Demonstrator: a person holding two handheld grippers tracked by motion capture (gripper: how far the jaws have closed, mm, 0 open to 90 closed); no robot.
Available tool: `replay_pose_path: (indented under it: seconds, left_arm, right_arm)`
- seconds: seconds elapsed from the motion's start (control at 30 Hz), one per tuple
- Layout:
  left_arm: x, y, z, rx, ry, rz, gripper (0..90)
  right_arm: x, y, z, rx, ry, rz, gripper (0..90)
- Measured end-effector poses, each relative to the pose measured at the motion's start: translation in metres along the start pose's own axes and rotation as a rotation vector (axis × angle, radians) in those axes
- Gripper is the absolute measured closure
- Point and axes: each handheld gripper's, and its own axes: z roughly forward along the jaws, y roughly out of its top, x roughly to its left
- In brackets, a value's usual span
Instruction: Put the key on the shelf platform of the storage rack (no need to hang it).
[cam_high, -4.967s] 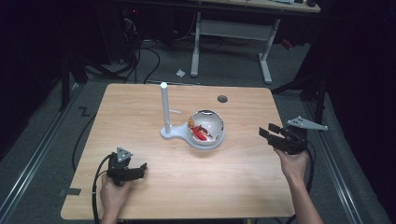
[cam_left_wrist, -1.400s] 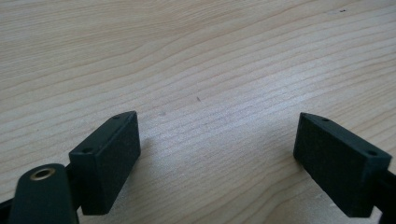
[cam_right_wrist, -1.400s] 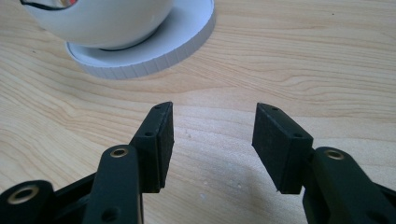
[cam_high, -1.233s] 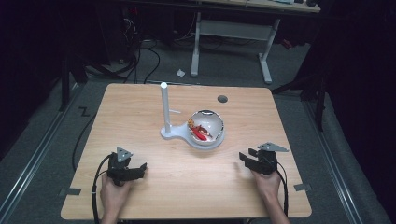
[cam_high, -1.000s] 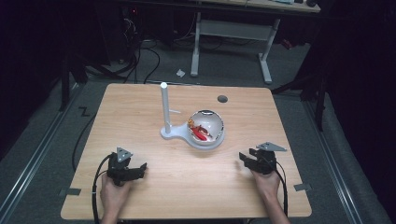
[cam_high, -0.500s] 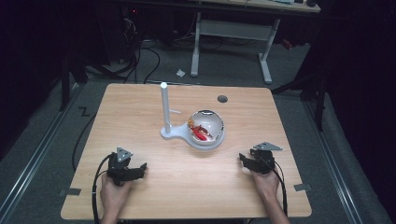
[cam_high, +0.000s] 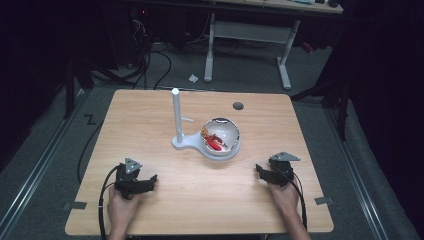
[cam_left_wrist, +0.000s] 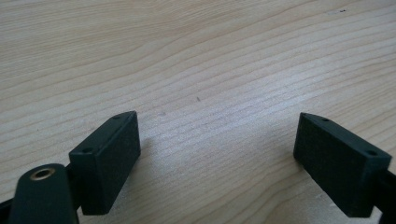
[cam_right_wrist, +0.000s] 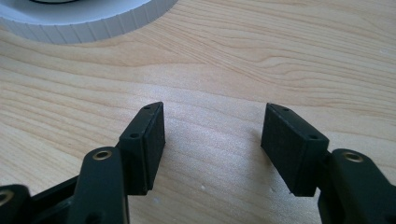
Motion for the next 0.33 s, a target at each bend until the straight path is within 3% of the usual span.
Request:
replay_pose_path:
  seconds: [0.33]
  left_arm:
    - [0.0,0.0,0.0,0.0,0.0,0.0,15.0]
  right_arm:
    - [-0.0001,-0.0002,-0.0003,0.001,0.004,0.0,40.2]
